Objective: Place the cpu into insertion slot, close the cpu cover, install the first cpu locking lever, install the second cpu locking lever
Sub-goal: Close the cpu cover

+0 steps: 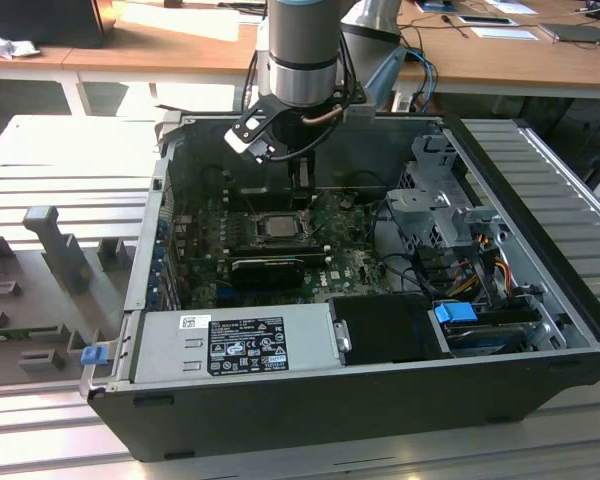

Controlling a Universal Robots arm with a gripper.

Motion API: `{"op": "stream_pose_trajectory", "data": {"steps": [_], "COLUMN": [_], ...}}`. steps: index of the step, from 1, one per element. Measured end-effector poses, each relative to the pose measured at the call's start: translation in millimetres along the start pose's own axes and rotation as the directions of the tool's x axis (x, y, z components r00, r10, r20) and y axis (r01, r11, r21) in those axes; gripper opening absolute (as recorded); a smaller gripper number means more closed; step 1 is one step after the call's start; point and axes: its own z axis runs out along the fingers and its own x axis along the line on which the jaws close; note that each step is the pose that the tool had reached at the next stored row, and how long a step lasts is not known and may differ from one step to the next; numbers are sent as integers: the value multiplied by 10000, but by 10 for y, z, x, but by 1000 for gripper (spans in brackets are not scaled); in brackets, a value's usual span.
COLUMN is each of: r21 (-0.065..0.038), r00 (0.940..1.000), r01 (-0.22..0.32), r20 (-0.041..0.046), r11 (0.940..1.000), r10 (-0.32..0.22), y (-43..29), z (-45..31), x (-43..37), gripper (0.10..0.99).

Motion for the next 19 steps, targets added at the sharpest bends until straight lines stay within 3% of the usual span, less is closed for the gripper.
{"op": "stream_pose_trajectory", "data": {"steps": [9, 19], "r21": [-2, -9], "r00": [10000, 9997], "r01": [2, 13], "r20": [76, 256], "r11": [10000, 10000], "r10": [-2, -13], "y": [13, 46], "z": [-49, -161], "x": [16, 44], "gripper": [106, 106]}}
